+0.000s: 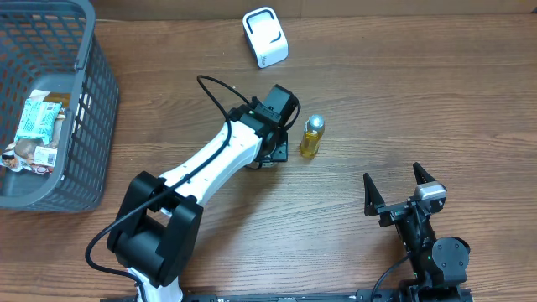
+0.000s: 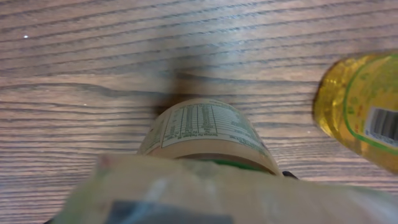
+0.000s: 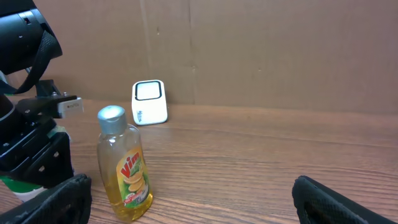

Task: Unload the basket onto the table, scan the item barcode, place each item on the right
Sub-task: 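Lower the tub onto the table beside the yellow bottle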

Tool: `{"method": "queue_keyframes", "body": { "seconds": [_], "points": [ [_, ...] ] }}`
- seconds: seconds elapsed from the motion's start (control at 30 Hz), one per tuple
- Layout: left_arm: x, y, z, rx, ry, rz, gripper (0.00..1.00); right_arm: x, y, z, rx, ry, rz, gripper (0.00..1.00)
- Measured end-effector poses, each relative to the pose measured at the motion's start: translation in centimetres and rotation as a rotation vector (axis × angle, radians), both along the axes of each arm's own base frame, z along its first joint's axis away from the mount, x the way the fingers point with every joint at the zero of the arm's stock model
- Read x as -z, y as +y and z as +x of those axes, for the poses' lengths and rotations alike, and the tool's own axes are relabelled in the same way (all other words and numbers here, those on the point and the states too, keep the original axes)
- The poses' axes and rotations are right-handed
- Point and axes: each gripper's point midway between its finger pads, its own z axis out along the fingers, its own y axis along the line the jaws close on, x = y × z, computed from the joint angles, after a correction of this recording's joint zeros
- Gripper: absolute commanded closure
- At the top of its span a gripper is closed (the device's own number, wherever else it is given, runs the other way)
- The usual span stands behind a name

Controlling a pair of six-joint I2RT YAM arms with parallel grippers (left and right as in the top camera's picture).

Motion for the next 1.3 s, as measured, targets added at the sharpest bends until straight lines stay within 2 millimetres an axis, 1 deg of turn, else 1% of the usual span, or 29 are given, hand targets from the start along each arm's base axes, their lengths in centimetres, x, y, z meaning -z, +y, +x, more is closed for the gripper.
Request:
{"method": "queue_keyframes", "body": {
  "seconds": [0.07, 0.1, 0.13, 0.3, 0.4, 0.5, 0.67, 0.77, 0.87, 0.97, 1.03, 1.13, 1.23, 1.3],
  "points": [
    [0.0, 0.0, 0.0, -0.003, 0.001, -0.003, 0.37, 0.0, 0.0, 0.0, 0.000, 0.000, 0.000, 0.00],
    [0.0, -0.1, 0.0, -0.006, 0.000, -0.004, 0.34, 0.0, 0.0, 0.0, 0.000, 0.000, 0.000, 0.00],
    [0.0, -0.1, 0.0, -0.008, 0.000, -0.007, 0.27, 0.0, 0.0, 0.0, 0.000, 0.000, 0.000, 0.00],
    [0.0, -0.3, -0.1, -0.020, 0.008, -0.023, 0.17, 0.0, 0.0, 0.0, 0.000, 0.000, 0.000, 0.00],
    [0.0, -0.5, -0.2, -0.017, 0.013, -0.031, 0.08, 0.0, 0.0, 0.0, 0.000, 0.000, 0.000, 0.00],
    [0.0, -0.5, -0.2, -0.019, 0.015, -0.036, 0.04, 0.0, 0.0, 0.0, 0.000, 0.000, 0.000, 0.00],
    [-0.1, -0.7, 0.0, -0.019, 0.008, -0.041, 0.05, 0.0, 0.0, 0.0, 0.000, 0.000, 0.000, 0.00],
    [-0.2, -0.4, -0.2, -0.019, 0.018, -0.034, 0.02, 0.0, 0.0, 0.0, 0.000, 0.000, 0.000, 0.00],
    [-1.3, -0.5, 0.5, -0.022, 0.008, -0.043, 0.03, 0.0, 0.0, 0.0, 0.000, 0.000, 0.000, 0.00],
    [-3.3, -0.9, 2.1, -0.032, -0.037, -0.071, 0.05, 0.0, 0.0, 0.0, 0.000, 0.000, 0.000, 0.00],
    [-4.0, -1.0, 2.7, -0.035, -0.054, -0.082, 0.08, 0.0, 0.0, 0.0, 0.000, 0.000, 0.000, 0.00],
    [-4.2, -0.7, 2.8, -0.032, -0.055, -0.078, 0.12, 0.0, 0.0, 0.0, 0.000, 0.000, 0.000, 0.00],
    [-4.1, -0.3, 3.0, -0.031, -0.052, -0.074, 0.18, 0.0, 0.0, 0.0, 0.000, 0.000, 0.000, 0.00],
    [-4.1, -0.2, 3.0, -0.034, -0.044, -0.084, 0.20, 0.0, 0.0, 0.0, 0.000, 0.000, 0.000, 0.00]
  ]
}}
